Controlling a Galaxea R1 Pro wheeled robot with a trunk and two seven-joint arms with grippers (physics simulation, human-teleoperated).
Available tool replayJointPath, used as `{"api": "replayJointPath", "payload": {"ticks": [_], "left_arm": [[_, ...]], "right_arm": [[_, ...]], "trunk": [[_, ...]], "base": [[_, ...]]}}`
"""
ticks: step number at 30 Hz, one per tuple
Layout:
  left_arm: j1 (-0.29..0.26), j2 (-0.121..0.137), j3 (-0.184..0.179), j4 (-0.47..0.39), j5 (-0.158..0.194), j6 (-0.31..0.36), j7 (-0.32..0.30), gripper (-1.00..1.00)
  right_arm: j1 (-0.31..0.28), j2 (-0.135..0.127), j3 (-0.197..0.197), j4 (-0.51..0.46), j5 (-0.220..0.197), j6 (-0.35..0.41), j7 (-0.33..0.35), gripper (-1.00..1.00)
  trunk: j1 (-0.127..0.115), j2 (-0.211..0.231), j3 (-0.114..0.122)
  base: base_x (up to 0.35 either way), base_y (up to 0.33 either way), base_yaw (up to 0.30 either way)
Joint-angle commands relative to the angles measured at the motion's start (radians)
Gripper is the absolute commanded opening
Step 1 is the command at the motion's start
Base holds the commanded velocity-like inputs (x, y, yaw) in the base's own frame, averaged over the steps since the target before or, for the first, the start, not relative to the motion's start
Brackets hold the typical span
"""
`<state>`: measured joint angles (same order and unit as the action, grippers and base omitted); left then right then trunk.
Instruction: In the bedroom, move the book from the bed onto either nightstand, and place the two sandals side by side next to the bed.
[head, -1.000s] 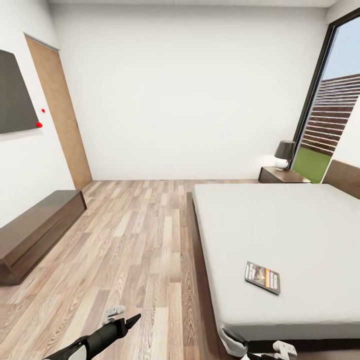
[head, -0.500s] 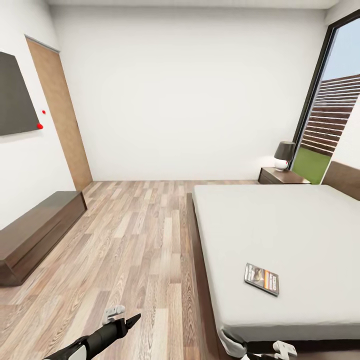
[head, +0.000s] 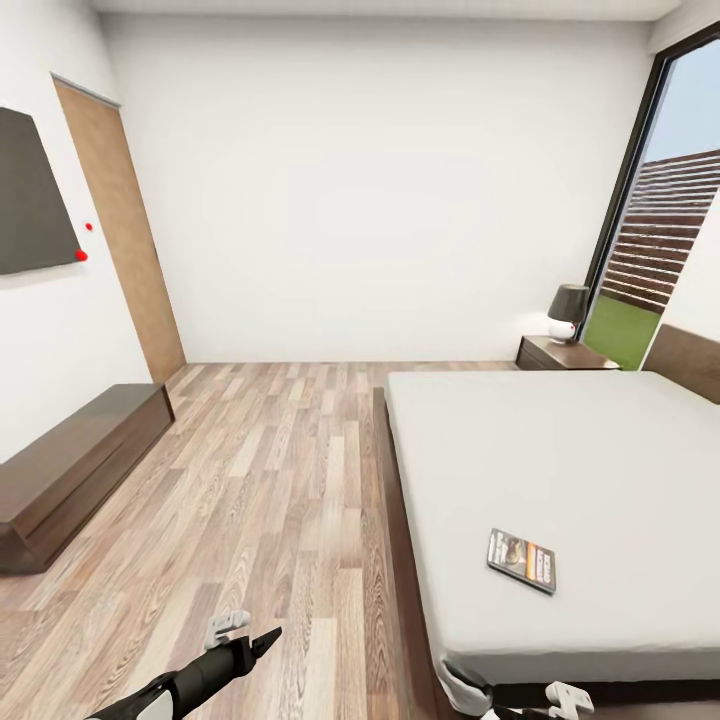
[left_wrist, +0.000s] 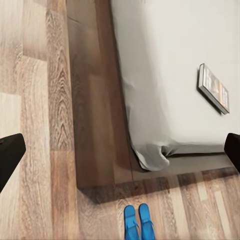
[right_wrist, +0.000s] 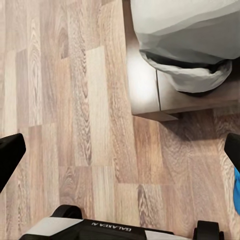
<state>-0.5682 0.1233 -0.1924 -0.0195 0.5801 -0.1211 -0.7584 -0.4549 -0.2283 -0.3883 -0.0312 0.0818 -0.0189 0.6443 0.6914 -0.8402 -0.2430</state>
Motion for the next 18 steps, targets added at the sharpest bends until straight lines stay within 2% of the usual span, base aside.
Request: {"api": "replayJointPath", "payload": {"ticks": [1,18], "left_arm": [[-0.001,0.0,-0.009,0.001,0.004,-0.008,-0.002,1.0],[-0.001,0.0,-0.009,0.001,0.004,-0.008,-0.001,1.0]], "right_arm": [[-0.001,0.0,-0.007,0.001,0.009,-0.002,0.003,1.0],[-0.001,-0.001,-0.007,0.001,0.009,-0.002,0.003,1.0]], "trunk": [[-0.004,0.006,0.002],[-0.069,0.125,0.055]], "base": [[0.0,0.0,0.0],[0.0,0.0,0.0]]}}
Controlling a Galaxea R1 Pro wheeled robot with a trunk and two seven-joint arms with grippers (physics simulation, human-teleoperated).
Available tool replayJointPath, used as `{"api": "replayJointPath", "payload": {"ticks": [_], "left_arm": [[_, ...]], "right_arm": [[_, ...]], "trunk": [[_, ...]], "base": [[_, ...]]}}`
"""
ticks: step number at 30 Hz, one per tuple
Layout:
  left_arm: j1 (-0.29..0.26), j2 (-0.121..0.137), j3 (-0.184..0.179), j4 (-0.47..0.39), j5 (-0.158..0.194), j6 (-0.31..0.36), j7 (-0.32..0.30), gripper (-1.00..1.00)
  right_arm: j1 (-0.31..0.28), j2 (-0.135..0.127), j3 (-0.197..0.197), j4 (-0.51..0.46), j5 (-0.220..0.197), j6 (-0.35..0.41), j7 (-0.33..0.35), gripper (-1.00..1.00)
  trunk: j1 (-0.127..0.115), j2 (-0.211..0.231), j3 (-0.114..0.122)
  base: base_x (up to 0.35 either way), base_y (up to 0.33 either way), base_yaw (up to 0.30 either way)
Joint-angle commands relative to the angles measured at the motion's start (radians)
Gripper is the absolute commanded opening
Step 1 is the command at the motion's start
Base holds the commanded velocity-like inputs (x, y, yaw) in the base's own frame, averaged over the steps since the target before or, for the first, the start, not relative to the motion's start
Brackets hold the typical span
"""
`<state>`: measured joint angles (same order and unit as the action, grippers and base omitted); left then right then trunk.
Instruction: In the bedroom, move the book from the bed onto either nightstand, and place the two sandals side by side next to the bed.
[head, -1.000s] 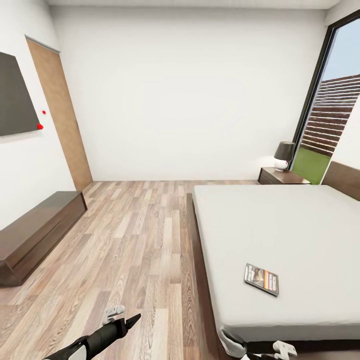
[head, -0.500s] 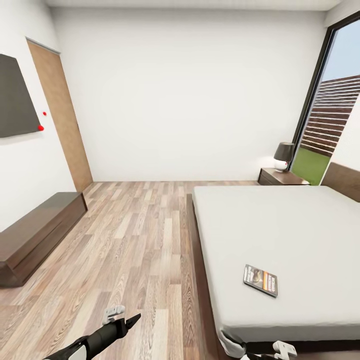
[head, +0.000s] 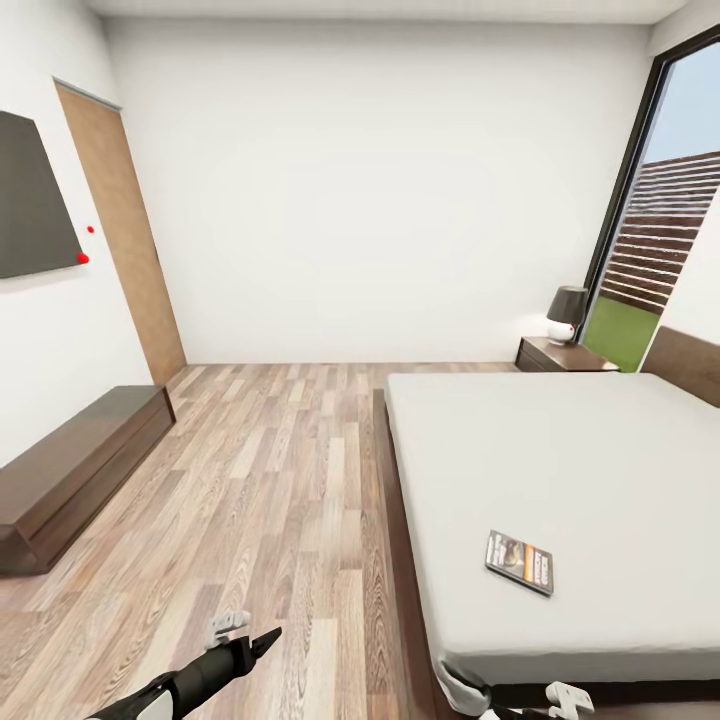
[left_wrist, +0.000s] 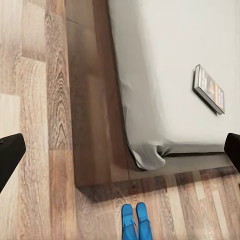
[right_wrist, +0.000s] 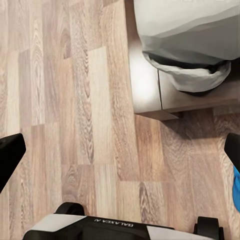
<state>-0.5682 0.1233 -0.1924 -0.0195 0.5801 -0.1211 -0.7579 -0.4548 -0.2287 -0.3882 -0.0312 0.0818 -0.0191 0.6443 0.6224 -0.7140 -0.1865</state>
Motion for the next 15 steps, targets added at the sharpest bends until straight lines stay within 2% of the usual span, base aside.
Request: {"api": "replayJointPath", "payload": {"ticks": [1,15], "left_arm": [[-0.001,0.0,-0.009,0.001,0.004,-0.008,-0.002,1.0],[-0.001,0.0,-0.009,0.001,0.004,-0.007,-0.002,1.0]], "right_arm": [[-0.001,0.0,-0.008,0.001,0.009,-0.002,0.003,1.0],[-0.001,0.0,-0.008,0.0,0.009,-0.002,0.003,1.0]], "trunk": [[-0.004,0.006,0.002],[-0.057,0.104,0.046]], "base": [[0.0,0.0,0.0],[0.0,0.0,0.0]]}}
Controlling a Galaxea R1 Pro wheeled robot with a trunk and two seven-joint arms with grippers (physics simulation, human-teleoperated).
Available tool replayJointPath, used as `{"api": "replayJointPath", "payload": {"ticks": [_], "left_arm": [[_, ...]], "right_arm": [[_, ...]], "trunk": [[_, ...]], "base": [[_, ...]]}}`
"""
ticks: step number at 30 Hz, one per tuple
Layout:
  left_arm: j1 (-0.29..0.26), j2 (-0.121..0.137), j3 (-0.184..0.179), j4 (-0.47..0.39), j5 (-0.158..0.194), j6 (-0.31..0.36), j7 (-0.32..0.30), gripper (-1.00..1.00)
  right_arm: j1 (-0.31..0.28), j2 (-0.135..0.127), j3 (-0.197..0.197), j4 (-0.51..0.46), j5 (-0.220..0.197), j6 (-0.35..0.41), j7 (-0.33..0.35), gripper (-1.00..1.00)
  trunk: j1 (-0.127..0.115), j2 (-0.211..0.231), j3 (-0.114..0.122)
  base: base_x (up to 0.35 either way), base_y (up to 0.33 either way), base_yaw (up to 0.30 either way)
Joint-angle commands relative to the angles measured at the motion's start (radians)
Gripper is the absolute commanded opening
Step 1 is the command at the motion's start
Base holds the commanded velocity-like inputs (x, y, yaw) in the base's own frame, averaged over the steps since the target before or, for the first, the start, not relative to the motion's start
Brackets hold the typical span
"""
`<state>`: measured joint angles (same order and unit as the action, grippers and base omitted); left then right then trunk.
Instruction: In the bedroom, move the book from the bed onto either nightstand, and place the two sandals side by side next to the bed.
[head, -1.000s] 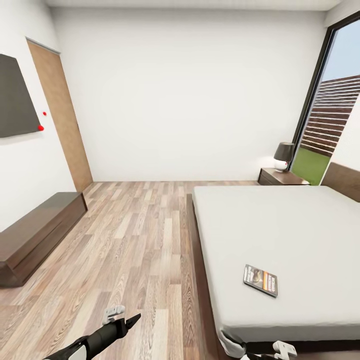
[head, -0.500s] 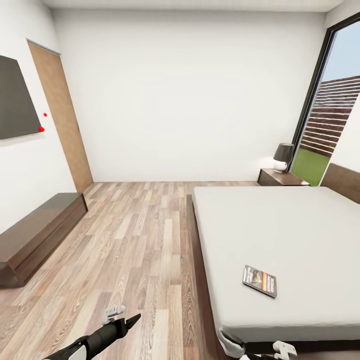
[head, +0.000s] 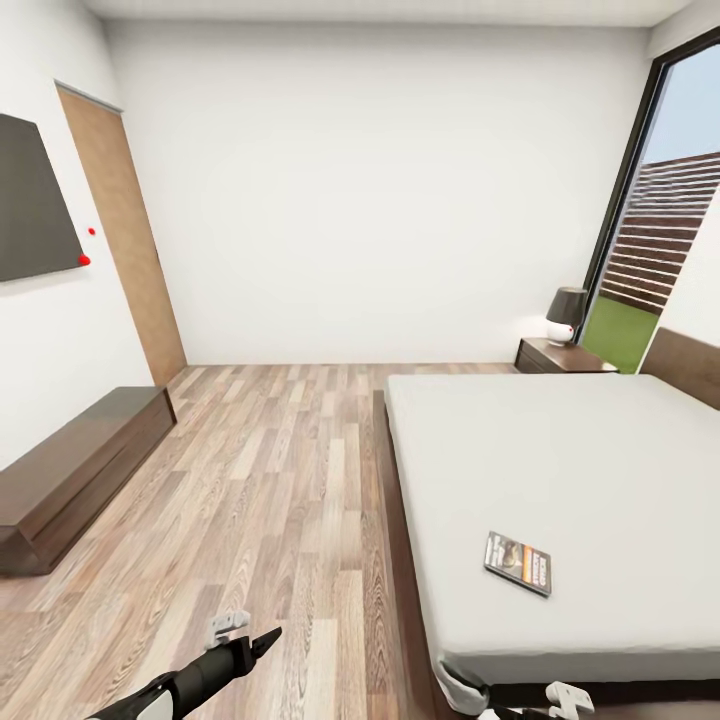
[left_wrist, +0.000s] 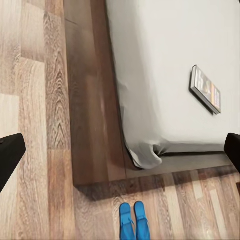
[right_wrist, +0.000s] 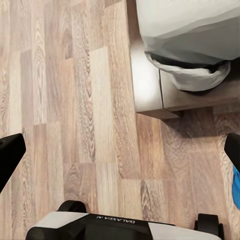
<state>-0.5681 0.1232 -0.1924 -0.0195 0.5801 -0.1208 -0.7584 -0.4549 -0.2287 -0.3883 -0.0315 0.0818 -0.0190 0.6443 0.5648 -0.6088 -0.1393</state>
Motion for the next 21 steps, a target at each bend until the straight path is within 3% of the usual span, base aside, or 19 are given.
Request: {"api": "replayJointPath", "payload": {"ticks": [1,21], "left_arm": [[-0.001,0.0,-0.009,0.001,0.004,-0.008,-0.002,1.0],[-0.001,0.0,-0.009,0.001,0.004,-0.008,-0.001,1.0]], "right_arm": [[-0.001,-0.001,-0.007,0.001,0.009,-0.002,0.003,1.0],[-0.001,-0.001,-0.007,0.0,0.009,-0.002,0.003,1.0]], "trunk": [[-0.004,0.006,0.002],[-0.08,0.146,0.064]], "base": [[0.0,0.0,0.0],[0.0,0.0,0.0]]}}
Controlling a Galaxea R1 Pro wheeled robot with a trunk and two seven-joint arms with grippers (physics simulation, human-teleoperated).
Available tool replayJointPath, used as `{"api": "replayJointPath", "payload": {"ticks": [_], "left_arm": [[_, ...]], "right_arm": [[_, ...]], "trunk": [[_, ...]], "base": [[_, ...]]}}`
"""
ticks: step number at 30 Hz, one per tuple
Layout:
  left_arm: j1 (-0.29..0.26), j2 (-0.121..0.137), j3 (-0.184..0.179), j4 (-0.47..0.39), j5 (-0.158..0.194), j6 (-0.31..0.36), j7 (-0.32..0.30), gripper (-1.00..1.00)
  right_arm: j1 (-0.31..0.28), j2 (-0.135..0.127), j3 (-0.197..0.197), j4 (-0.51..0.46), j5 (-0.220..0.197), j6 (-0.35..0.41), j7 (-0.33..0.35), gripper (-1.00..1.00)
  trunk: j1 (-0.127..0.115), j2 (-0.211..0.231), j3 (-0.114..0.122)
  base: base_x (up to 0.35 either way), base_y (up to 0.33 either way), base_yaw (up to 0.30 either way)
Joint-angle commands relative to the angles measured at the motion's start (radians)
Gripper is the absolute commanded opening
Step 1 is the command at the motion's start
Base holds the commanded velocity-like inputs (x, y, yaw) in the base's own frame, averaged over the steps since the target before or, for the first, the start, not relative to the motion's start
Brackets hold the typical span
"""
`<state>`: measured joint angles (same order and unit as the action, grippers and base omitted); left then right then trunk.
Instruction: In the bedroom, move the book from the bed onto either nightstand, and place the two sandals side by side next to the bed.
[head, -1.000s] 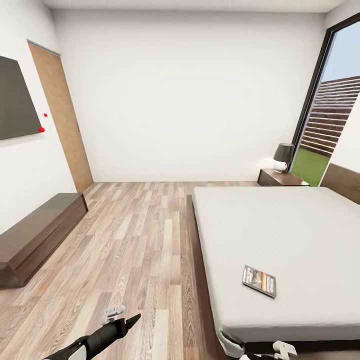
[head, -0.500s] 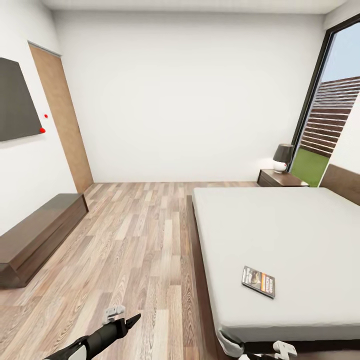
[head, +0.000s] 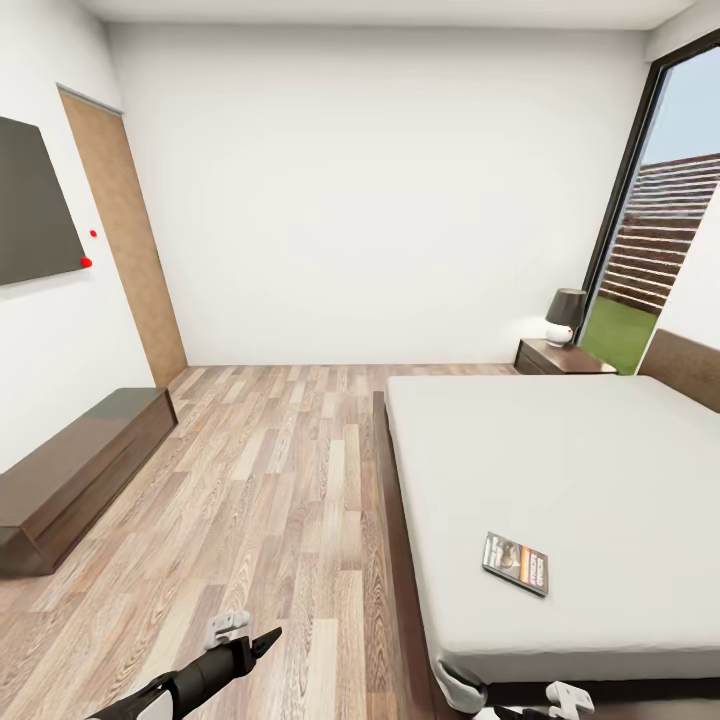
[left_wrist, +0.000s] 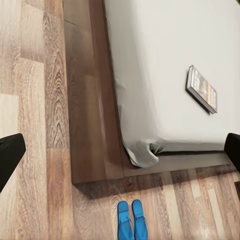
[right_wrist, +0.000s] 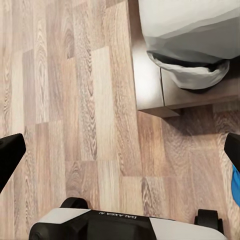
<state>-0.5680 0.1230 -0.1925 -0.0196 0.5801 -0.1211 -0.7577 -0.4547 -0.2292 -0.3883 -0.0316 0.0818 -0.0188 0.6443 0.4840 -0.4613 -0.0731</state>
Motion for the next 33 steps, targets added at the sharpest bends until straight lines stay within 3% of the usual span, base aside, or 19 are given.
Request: {"api": "replayJointPath", "payload": {"ticks": [1,9,33], "left_arm": [[-0.001,0.001,-0.008,0.001,0.004,-0.008,-0.002,1.0],[-0.001,0.0,-0.008,0.001,0.004,-0.008,-0.002,1.0],[-0.001,0.001,-0.008,0.001,0.004,-0.007,-0.003,1.0]], "right_arm": [[-0.001,-0.001,-0.007,0.001,0.009,-0.002,0.003,1.0],[-0.001,-0.001,-0.008,0.0,0.009,-0.002,0.003,1.0],[-0.001,-0.007,-0.009,-0.001,0.009,-0.001,0.01,1.0]], "trunk": [[-0.003,0.005,0.001],[-0.034,0.061,0.026],[-0.034,0.061,0.026]], "base": [[0.0,0.0,0.0],[0.0,0.0,0.0],[0.0,0.0,0.0]]}}
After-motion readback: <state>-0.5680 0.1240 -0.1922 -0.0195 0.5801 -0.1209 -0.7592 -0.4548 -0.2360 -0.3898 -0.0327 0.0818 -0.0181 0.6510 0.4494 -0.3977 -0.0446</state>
